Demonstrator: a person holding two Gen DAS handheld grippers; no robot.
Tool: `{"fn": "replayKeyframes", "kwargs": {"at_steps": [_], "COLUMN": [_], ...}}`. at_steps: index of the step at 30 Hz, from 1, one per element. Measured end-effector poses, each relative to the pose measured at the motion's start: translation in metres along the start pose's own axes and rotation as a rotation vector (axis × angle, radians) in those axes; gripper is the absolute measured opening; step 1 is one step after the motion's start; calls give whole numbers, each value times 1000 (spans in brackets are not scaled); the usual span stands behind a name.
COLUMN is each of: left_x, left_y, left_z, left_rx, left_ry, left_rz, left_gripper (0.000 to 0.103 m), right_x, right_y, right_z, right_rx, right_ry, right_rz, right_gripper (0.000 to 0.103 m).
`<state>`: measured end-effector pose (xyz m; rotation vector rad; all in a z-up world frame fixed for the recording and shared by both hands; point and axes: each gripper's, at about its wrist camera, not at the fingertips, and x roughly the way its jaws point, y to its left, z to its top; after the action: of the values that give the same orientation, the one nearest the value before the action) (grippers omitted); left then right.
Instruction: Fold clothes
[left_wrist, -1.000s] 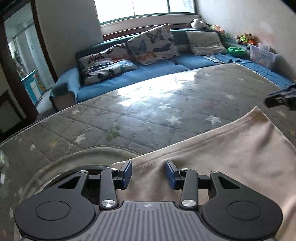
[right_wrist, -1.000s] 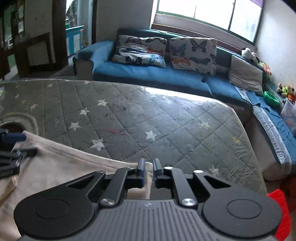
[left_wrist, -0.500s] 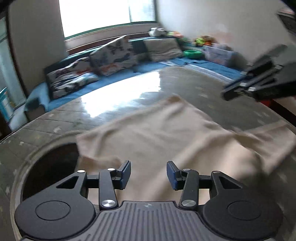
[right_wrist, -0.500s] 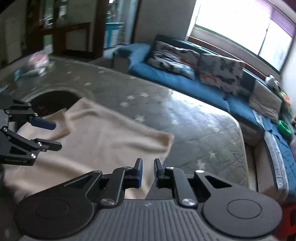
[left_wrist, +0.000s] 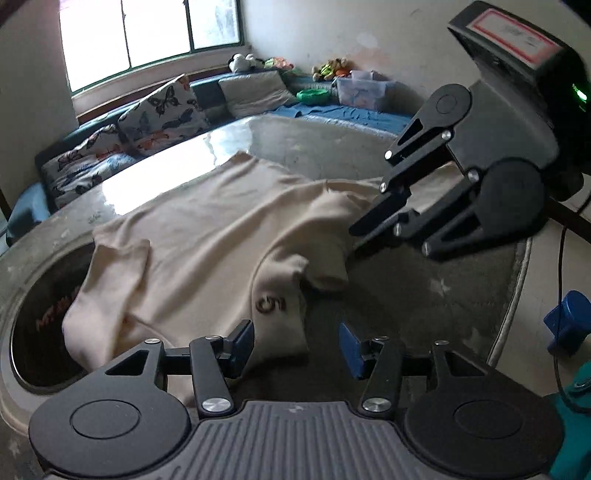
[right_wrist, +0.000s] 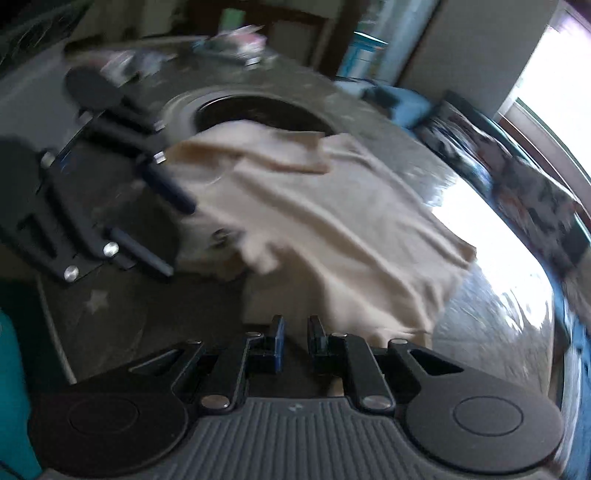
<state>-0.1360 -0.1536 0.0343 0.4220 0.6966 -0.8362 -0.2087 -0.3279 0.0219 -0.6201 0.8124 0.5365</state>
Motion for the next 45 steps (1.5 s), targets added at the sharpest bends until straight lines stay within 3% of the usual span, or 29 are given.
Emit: {"fn": "replayKeyframes", "kwargs": {"at_steps": [7, 9, 11, 12, 13, 17, 21, 25, 28, 32, 36, 41, 45], "left_x": [14, 17, 17, 16, 15, -1, -26, -26, -24, -14, 12, 29, 22], "left_y": [3, 6, 9, 10, 11, 21, 31, 29, 32, 40, 39, 30, 30], "left_z": [-8, -8, -9, -8, -8, -5, -6, -11, -8, 9, 17, 8, 6], "left_rx": [8, 1, -10, -15, -17, -22, -24, 14, -2, -68, -120, -92, -76], "left_ry": [-8, -9, -12, -15, -18, -35, -57, -27, -29, -68, -51, 2, 3], "left_rz": [63, 64, 62, 59, 55, 19, -84, -108, -75, -43, -45, -43, -53], "left_gripper": [53, 42, 38, 32, 29, 5, 5, 7, 9, 9, 9, 10, 14], "right_x": [17, 21, 24, 23, 22, 10, -31, -48, -46, -44, -18, 11, -4], "right_y": [25, 25, 23, 20, 18, 9, -4, -1, 4, -7, -14, -10, -10], "right_z": [0, -1, -2, -3, -3, -5, -7, -16, -22, -13, -4, -13, -31], "right_rx": [-60, -43, -10, 8, 26, 65, 117, 96, 60, 121, 158, 192, 225], "right_ry": [-24, -25, -30, -33, -35, -37, -59, -14, 5, -54, -68, -31, -36], "right_rz": [2, 2, -4, -6, -7, 0, 71, 157, 135, 64, 6, 31, 46], "right_gripper": [20, 20, 18, 6, 3, 3, 2, 2, 2, 5, 9, 10, 18]}}
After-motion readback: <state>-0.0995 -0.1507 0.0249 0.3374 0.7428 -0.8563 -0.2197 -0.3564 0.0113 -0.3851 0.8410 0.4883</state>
